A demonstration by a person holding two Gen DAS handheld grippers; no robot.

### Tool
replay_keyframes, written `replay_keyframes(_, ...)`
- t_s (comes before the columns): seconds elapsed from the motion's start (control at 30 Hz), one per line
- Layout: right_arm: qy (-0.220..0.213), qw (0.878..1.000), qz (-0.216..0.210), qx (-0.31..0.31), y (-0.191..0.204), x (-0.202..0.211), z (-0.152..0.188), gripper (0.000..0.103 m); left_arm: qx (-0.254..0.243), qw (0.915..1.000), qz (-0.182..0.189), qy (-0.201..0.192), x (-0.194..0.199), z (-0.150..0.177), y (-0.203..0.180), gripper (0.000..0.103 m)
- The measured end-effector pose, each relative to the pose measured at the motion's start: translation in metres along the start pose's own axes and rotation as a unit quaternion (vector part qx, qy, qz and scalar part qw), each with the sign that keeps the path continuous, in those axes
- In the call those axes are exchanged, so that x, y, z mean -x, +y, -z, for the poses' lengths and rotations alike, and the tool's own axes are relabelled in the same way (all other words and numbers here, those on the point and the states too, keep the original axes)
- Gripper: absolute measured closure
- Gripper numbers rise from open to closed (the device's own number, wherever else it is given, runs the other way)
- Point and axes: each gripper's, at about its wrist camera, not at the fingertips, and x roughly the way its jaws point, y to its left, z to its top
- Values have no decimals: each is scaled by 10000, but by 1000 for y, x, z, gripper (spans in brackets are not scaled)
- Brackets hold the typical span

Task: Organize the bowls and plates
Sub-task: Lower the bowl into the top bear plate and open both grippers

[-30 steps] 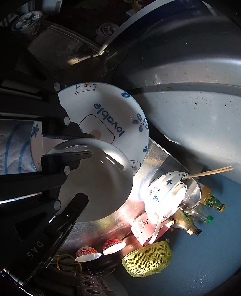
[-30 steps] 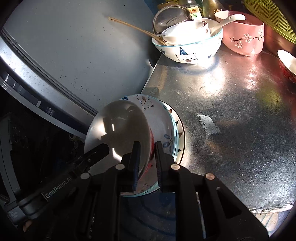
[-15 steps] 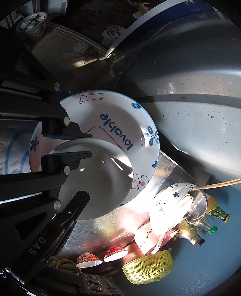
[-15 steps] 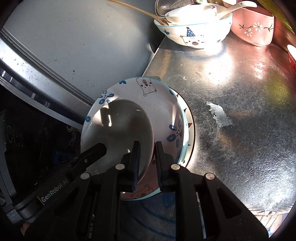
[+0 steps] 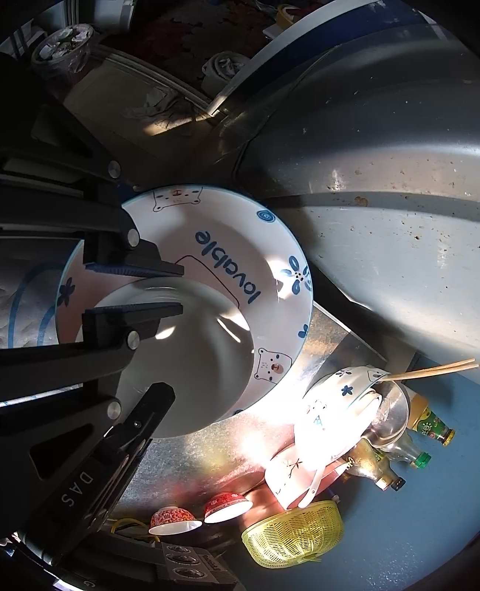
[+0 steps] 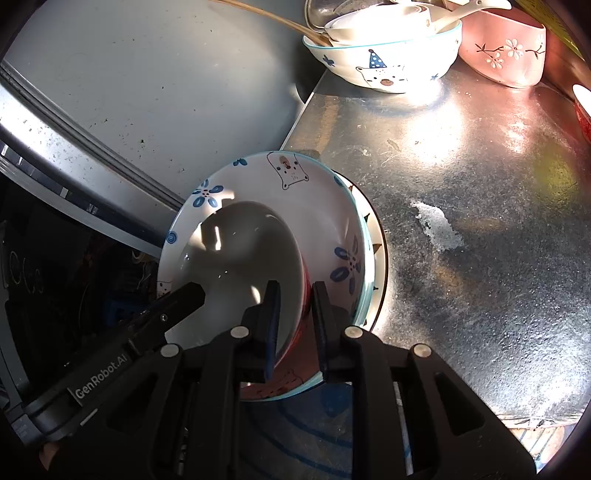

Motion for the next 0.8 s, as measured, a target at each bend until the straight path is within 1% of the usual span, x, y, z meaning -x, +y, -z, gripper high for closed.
replay_keyframes(0.1,-7,10000,13,-6,0,2,-1,84,-16,10000,-7,-46,3,-1,0,93)
replay_keyframes(0.23,-53,10000,51,22,1,6,0,84,-11,9999,-39,-119,7,-1,0,88)
replay_keyframes(0.3,-49,10000,55,15,0,8,0,83,6,9999,-35,-145,9,-1,1,82)
replay_keyframes(0.33,-44,10000,51,8,0,9,1,82,16,9999,-36,-165,10,-1,2,75)
replay_keyframes(0.37,-52,10000,29,-5,-1,10,2,79,29,9998,-28,-184,11,-1,2,64)
replay_keyframes(0.4,-91,10000,-6,-12,-2,13,3,76,42,9998,-6,-206,12,0,2,58)
replay_keyframes(0.43,-141,9999,-14,-11,-2,16,3,72,51,9997,16,-236,14,0,2,51)
replay_keyframes(0.47,-195,9998,-18,2,-2,21,4,62,53,9996,33,-260,15,0,2,46)
replay_keyframes(0.5,-258,9997,-23,15,-1,25,4,55,55,9996,44,-282,17,0,2,45)
replay_keyframes(0.53,-313,9995,-1,19,-1,28,4,54,75,9995,44,-317,18,0,2,43)
replay_keyframes(0.6,-395,9992,6,9,-1,34,3,45,119,9993,30,-362,21,1,3,39)
replay_keyframes(0.63,-438,9990,14,-12,-2,37,4,42,140,9992,10,-383,22,1,4,34)
replay_keyframes(0.67,-482,9988,48,-37,-3,41,4,35,168,9990,-8,-416,24,1,6,27)
replay_keyframes(0.7,-514,9986,89,-58,-5,44,4,26,194,9988,-21,-442,26,1,7,24)
replay_keyframes(0.73,-547,9984,131,-83,-7,47,4,21,212,9987,-49,-461,27,0,8,18)
replay_keyframes(0.77,-582,9981,157,-114,-9,49,4,10,212,9986,-92,-475,29,1,8,10)
replay_keyframes(0.8,-623,9978,167,-140,-12,52,3,3,206,9985,-125,-494,31,2,9,6)
